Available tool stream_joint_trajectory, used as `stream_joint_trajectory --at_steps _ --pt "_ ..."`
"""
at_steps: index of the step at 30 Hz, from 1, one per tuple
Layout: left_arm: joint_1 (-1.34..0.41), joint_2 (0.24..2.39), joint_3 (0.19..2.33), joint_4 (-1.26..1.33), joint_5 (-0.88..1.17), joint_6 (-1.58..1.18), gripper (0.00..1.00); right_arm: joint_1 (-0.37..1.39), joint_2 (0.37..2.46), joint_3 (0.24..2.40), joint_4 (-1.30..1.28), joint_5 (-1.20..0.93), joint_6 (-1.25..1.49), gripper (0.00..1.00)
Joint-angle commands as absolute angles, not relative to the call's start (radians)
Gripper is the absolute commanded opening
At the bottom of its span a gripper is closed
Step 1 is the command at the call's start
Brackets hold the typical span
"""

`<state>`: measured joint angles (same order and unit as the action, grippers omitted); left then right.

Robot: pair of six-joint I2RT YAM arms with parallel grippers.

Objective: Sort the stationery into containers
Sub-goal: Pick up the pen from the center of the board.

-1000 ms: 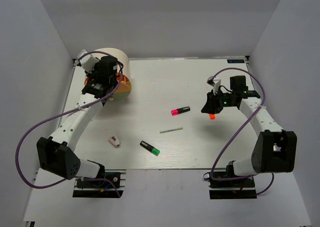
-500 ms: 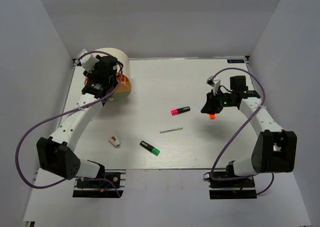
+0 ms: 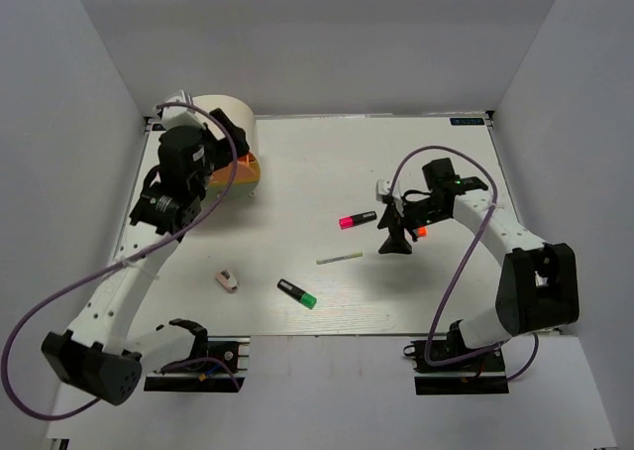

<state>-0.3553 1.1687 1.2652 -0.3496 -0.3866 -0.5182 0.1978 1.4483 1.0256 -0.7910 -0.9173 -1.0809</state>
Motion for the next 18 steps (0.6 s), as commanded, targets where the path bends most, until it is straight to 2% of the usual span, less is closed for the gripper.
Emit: stream_joint_trajectory --at_steps 1,5,10,18 --pt "-0.353 1.059 1.191 -0.465 -0.194 -0.433 0.99 0.288 1.473 1.045 -0.760 -0.882 -1.209 0.76" --pt "-0.353 0.929 1.025 -0.529 -0.126 -0.472 0.99 0.380 1.519 1.048 -0.652 -0.816 -1.135 0.76" --pt "-0.353 0.781 0.837 -0.604 -0.144 -0.647 0.99 0.503 1.643 1.133 -0.614 -0.724 -1.091 0.76" --pt "-0.353 0.697 0.686 -0.683 -0.166 -0.839 0.99 0.637 1.752 1.189 -0.594 -0.585 -1.080 0.70"
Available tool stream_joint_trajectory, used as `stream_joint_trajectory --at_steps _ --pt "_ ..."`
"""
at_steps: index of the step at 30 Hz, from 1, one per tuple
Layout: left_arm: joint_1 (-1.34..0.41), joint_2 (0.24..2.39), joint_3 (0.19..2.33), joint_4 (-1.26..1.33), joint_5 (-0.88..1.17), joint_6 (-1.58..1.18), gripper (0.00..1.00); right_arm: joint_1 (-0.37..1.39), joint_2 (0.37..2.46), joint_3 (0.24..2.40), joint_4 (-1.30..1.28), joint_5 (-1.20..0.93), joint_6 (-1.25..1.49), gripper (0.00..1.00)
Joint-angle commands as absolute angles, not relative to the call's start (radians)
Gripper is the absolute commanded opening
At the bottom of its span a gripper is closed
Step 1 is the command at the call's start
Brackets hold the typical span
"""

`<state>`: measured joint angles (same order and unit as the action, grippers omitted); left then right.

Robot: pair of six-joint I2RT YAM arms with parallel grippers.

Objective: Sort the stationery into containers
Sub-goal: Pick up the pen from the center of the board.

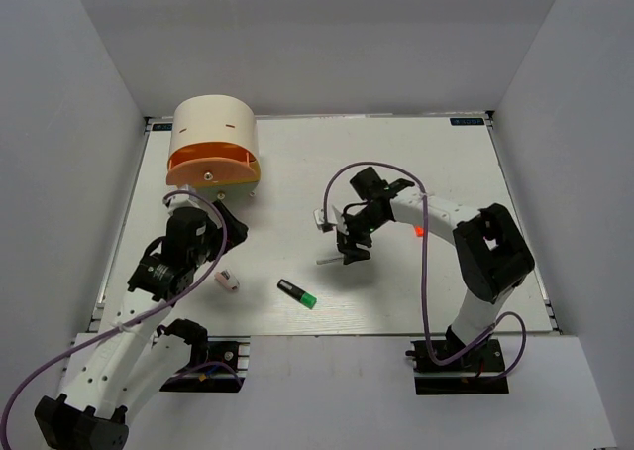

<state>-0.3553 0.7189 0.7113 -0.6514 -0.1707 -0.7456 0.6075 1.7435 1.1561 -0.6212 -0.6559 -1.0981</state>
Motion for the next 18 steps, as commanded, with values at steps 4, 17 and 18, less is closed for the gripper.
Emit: stream_joint_trajectory --at_steps 4,17,18 --pt "-0.353 0.667 0.635 -0.683 -0.166 -0.862 0.99 0.675 1.775 1.180 -0.578 -0.540 -1.063 0.65" --pt "-0.353 0.698 0.624 -0.663 -0.167 -0.871 0.99 0.746 1.842 1.151 -0.433 -0.341 -0.946 0.47" --pt "-0.353 0.698 0.624 -0.654 -0.167 -0.871 0.99 0.749 1.842 1.144 -0.430 -0.322 -0.940 0.45"
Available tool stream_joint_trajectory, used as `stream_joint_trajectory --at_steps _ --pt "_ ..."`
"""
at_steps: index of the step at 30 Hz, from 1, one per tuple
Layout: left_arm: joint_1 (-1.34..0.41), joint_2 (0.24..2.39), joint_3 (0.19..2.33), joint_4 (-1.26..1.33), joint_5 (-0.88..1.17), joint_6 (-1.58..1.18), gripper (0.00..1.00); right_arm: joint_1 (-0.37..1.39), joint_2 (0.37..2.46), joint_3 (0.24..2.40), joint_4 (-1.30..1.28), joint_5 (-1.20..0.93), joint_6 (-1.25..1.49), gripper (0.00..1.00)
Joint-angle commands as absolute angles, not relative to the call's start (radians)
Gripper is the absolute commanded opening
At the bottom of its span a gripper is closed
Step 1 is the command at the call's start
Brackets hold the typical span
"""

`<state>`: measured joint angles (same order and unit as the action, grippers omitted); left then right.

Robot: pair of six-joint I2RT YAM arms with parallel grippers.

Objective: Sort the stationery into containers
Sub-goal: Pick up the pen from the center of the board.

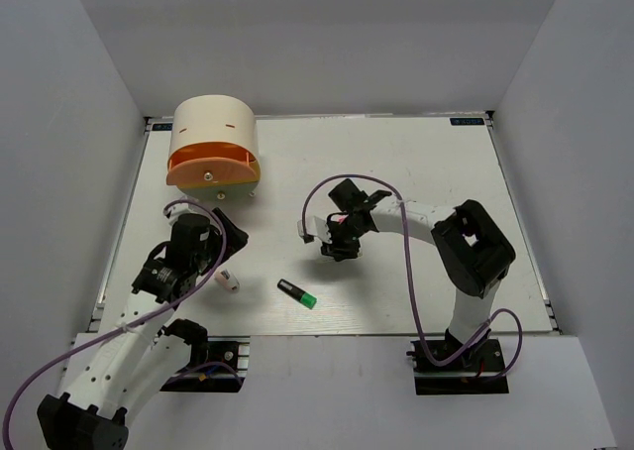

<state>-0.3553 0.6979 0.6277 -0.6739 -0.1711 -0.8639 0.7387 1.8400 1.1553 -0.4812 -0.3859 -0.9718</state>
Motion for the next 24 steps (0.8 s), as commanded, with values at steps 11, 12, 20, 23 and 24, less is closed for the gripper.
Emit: stream_joint_trajectory --at_steps 11,12,20,23,24 --pt "-0.353 0.698 0.606 -0.635 -0.167 -0.891 0.99 0.759 1.792 1.026 -0.419 -0.253 -1.000 0.19" --pt "-0.353 0.698 0.594 -0.635 -0.167 -0.900 0.99 0.755 1.783 1.029 -0.426 -0.258 -0.996 0.16" --pt "-0.353 0.689 0.549 -0.560 -0.111 -0.900 0.99 0.749 1.710 1.289 -0.589 -0.411 -0.911 0.00" --pt "-0.353 0.669 0.523 -0.520 -0.086 -0.900 0.99 0.750 1.729 1.487 -0.633 -0.459 -0.873 0.00" --pt "-0.353 0.669 0.511 -0.520 -0.077 -0.900 0.99 0.747 1.736 1.524 -0.647 -0.486 -0.838 0.00"
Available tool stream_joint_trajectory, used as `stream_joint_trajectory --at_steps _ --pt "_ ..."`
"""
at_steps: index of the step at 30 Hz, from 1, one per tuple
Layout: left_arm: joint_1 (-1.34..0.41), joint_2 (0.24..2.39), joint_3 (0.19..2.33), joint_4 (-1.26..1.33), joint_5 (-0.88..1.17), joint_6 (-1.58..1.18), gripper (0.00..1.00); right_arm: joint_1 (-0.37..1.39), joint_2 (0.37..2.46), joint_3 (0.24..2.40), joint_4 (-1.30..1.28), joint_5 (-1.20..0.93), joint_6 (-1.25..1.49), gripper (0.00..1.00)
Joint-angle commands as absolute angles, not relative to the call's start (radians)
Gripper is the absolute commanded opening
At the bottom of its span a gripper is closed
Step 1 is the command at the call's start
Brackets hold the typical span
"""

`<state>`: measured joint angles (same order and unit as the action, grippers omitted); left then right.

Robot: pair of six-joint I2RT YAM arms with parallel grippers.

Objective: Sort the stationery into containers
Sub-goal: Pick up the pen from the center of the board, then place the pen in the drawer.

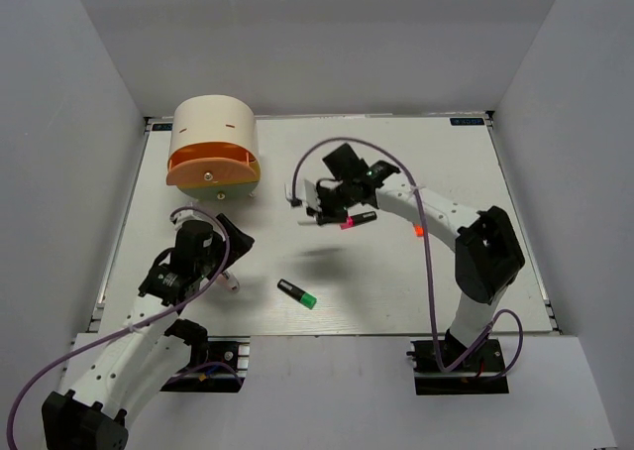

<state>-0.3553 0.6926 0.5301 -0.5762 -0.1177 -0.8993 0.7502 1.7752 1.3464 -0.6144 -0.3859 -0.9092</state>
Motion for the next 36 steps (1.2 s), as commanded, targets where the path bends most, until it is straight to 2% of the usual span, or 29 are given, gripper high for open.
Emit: stream_joint_trajectory --at_steps 1,9,13,20,36 --pt "-0.353 0.669 0.502 -0.506 -0.077 -0.900 0.99 0.750 1.765 1.607 -0.643 -0.494 -0.822 0.00" --pt "-0.353 0.649 0.502 -0.506 -0.066 -0.900 0.99 0.758 1.963 2.072 -0.476 -0.578 -0.591 0.00" --pt "-0.353 0.640 0.492 -0.515 -0.057 -0.900 0.99 0.778 2.042 2.169 -0.243 -0.627 -0.421 0.00" --pt "-0.353 0.640 0.492 -0.525 -0.057 -0.910 0.99 0.819 2.098 2.177 0.122 -0.646 -0.259 0.00" --pt "-0.353 0.706 0.492 -0.480 -0.015 -0.900 0.99 0.844 2.232 2.109 0.492 -0.644 -0.158 0.00"
